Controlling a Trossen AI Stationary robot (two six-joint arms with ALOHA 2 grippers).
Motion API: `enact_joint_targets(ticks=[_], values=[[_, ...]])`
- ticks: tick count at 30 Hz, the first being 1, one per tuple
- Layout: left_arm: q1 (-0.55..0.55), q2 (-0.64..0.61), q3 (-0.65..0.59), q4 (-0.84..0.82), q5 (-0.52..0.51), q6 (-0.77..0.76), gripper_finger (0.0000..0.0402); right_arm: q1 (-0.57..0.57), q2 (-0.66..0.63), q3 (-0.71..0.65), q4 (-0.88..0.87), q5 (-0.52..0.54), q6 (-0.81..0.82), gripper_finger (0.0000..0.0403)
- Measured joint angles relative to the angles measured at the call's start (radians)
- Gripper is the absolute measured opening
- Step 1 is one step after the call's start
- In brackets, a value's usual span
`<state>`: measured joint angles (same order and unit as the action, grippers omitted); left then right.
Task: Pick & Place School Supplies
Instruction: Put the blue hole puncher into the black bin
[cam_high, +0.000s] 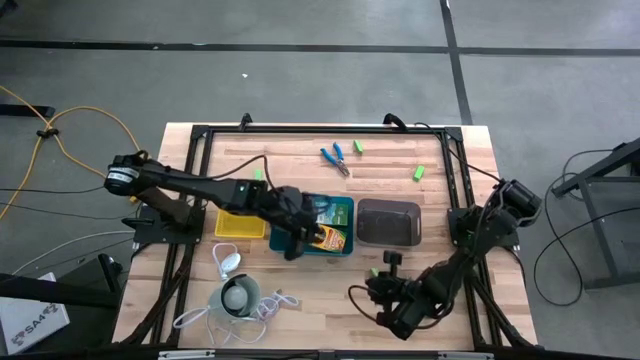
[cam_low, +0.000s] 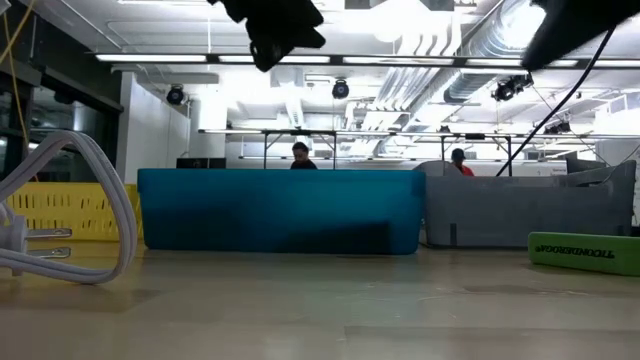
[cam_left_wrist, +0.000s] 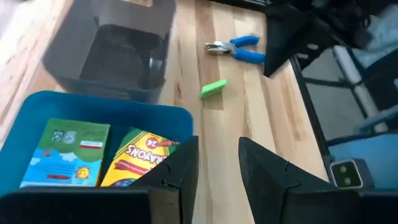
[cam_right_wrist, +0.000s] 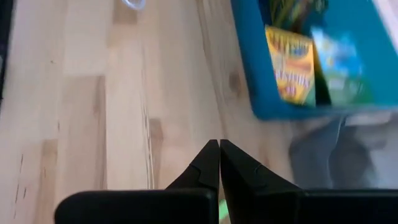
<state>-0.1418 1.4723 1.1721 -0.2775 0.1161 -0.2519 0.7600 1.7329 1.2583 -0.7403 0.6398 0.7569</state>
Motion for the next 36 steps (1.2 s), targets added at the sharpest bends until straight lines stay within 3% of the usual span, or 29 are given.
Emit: enact_joint_targets(ticks=[13,20,26,36], values=[[-0.115,0.0,0.0,-0.001,-0.049,0.014,0.0111,-0.039,0.0,0.0,-0.345,-0.481,0.468,0.0003],[-0.125,0.0,-0.001,-0.001,-0.051,0.043,0.0111,0.0,0.0,0.0,-0.375,-0.72,0.592,0.0018],[-0.122,0.0,-0.001,-0.001,-0.051,0.069,0.0111,0.059,0.0,0.0,-0.372,-0.752,0.753,0.007],[-0.121,0.0,-0.001,-0.001,-0.051,0.071,0.0111,0.12,0.0,0.0,-0.344,-0.689,0.985,0.0129]])
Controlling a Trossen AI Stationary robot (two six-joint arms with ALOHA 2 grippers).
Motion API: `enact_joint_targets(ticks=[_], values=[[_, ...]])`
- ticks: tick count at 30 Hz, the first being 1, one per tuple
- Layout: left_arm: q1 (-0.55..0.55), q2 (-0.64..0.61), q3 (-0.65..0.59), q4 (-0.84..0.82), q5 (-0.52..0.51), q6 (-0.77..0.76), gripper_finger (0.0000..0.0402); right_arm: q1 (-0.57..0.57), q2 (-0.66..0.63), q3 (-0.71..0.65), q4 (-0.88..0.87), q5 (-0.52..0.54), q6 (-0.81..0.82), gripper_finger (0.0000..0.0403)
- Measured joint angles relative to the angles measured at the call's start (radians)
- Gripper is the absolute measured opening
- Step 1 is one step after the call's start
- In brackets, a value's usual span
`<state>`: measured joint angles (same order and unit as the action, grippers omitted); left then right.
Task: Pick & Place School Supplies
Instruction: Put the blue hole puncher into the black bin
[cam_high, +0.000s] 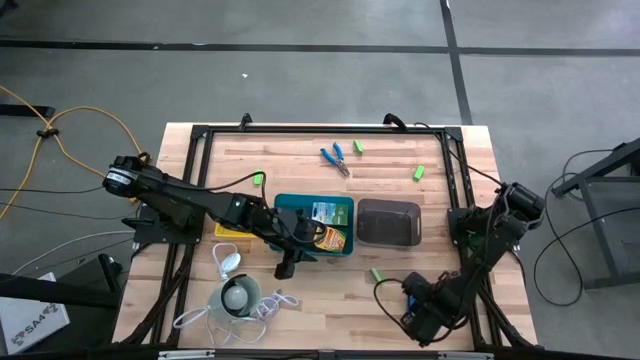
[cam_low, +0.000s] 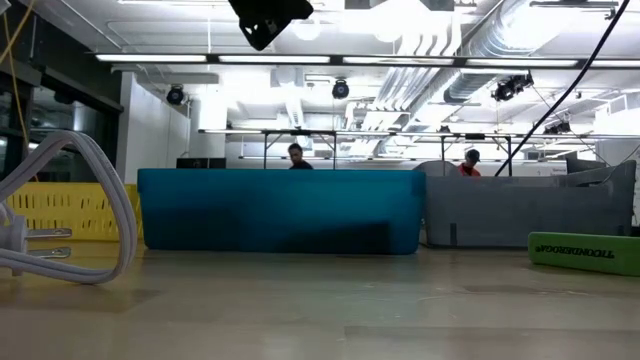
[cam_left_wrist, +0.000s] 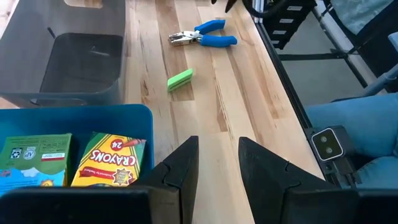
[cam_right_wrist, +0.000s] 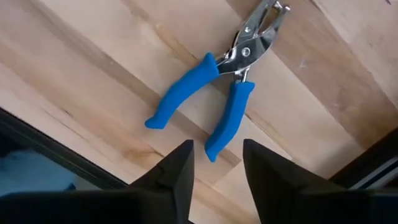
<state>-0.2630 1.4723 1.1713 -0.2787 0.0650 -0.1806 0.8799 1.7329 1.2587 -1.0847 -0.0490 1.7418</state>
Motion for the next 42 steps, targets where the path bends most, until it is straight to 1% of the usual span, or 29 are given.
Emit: enact_joint_targets(ticks=[4,7,24,33,38,42], values=[[0.0,0.0,0.0,0.0,0.0,0.0,0.0111,0.017,0.001,0.0,-0.006,0.024,0.065,0.0134],[0.0,0.0,0.0,0.0,0.0,-0.001,0.0111,0.03,0.013,0.0,-0.009,0.023,0.09,0.0135],[-0.004,0.0,0.0,0.002,0.002,-0.003,0.0111,0.072,0.095,-0.001,0.003,0.051,0.137,0.0135],[-0.004,0.0,0.0,0.001,0.002,-0.003,0.0111,0.11,0.099,-0.118,0.154,0.047,0.234,0.0135],[-0.004,0.0,0.0,0.001,0.002,-0.003,0.0111,0.111,0.099,-0.133,0.171,0.051,0.241,0.0134],[-0.004,0.0,0.0,0.001,0.002,-0.002,0.0111,0.111,0.099,-0.133,0.174,0.051,0.229,0.0122]])
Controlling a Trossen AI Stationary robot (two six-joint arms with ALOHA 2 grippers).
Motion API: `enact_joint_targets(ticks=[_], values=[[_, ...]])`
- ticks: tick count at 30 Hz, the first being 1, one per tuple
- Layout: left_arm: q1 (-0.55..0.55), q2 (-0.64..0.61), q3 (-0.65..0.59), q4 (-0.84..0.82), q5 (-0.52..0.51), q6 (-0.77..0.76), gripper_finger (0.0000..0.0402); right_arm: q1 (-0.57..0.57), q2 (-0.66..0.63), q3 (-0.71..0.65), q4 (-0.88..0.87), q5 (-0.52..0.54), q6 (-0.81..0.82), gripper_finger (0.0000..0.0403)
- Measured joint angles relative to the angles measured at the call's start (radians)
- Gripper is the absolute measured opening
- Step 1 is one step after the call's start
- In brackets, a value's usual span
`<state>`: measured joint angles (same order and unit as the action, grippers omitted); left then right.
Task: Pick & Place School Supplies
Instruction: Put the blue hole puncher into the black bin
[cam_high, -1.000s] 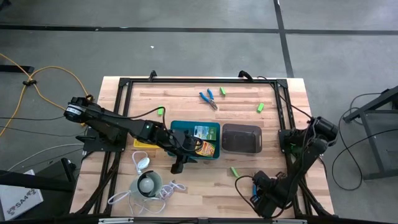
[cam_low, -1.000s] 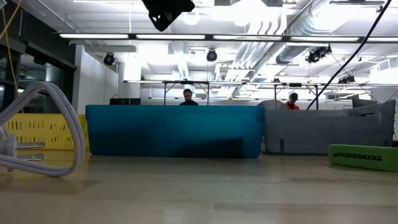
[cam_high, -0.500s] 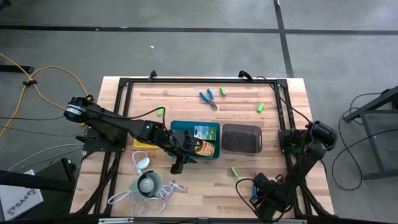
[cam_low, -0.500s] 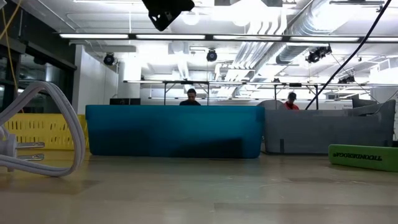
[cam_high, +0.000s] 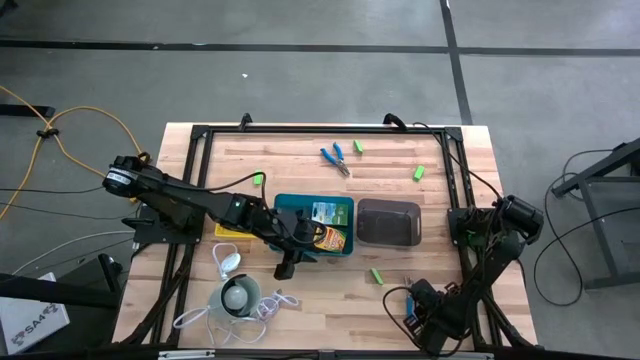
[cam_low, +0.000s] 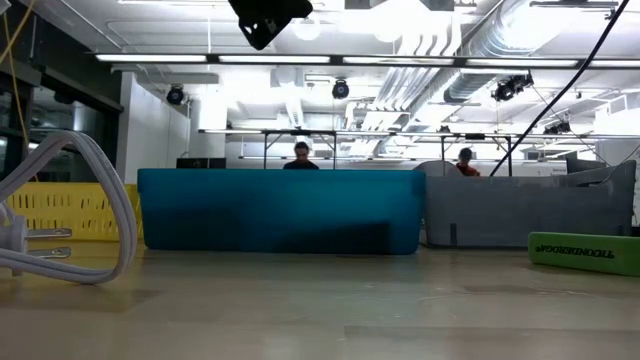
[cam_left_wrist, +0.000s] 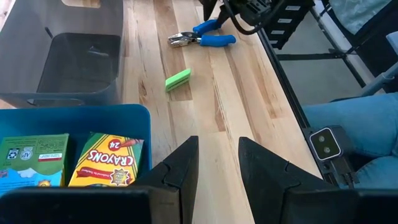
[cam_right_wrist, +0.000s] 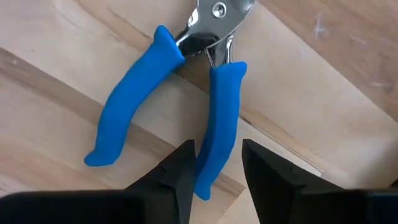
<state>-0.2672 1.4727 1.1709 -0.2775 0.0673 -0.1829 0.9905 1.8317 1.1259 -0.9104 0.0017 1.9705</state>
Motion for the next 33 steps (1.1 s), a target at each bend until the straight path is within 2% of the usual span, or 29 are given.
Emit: enact_joint_targets(ticks=[12,26,33], values=[[0.0,0.0,0.0,0.0,0.0,0.0,0.0111,0.0,0.0,0.0,0.001,0.025,-0.003,0.008],[0.0,0.0,0.0,0.0,0.0,0.0,0.0111,0.0,0.0,0.0,0.002,0.026,-0.003,0.0074],[0.0,0.0,0.0,0.0,0.0,0.0,0.0111,0.0,0.0,0.0,0.002,0.025,-0.003,0.0042]])
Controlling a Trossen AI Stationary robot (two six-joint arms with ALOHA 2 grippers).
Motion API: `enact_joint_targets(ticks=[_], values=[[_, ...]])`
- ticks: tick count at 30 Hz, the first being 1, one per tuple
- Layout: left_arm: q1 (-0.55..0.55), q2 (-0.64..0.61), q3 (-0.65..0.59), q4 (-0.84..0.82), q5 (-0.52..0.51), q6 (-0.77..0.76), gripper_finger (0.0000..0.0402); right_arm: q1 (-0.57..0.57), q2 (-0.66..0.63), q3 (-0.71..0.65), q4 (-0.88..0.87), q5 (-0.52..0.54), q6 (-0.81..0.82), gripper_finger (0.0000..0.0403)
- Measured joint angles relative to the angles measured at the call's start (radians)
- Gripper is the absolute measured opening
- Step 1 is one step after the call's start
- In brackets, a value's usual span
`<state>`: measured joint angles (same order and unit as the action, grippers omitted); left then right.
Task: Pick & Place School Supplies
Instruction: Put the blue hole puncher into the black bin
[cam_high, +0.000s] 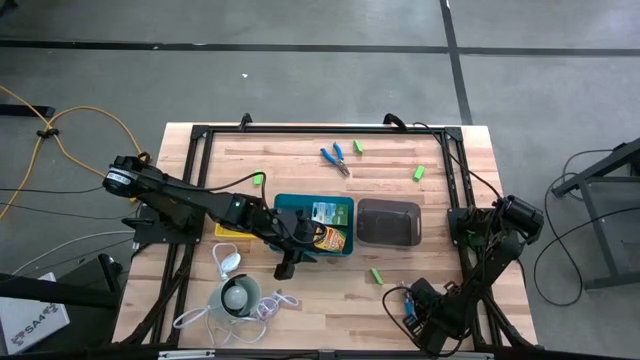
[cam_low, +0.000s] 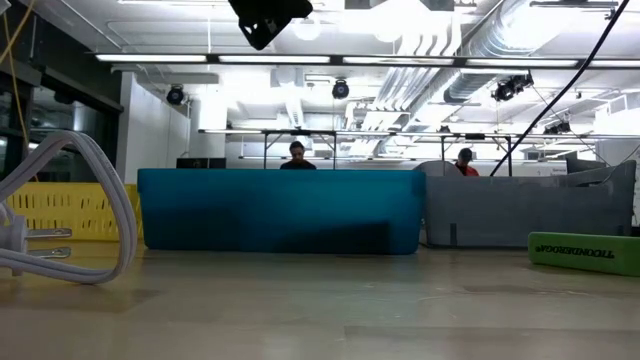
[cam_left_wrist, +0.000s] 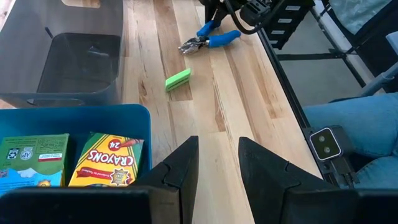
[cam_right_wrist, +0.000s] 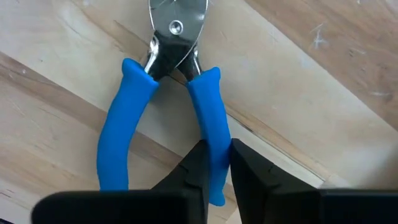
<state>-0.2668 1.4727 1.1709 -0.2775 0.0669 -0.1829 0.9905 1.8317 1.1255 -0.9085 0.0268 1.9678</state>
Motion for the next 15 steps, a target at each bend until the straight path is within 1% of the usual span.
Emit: enact_joint_targets(ticks=[3,11,13,15], values=[[0.0,0.0,0.0,0.0,0.0,0.0,0.0111,0.0,0.0,0.0,0.001,-0.003,-0.002,0.0033],[0.0,0.0,0.0,0.0,0.0,0.0,0.0111,-0.001,-0.003,0.0,0.002,0.0,-0.012,0.0032],[0.0,0.0,0.0,0.0,0.0,0.0,0.0111,-0.005,-0.012,0.0,0.003,0.009,-0.019,0.0031],[0.0,0.0,0.0,0.0,0.0,0.0,0.0111,-0.01,-0.028,0.0,-0.002,0.047,-0.029,0.0031]])
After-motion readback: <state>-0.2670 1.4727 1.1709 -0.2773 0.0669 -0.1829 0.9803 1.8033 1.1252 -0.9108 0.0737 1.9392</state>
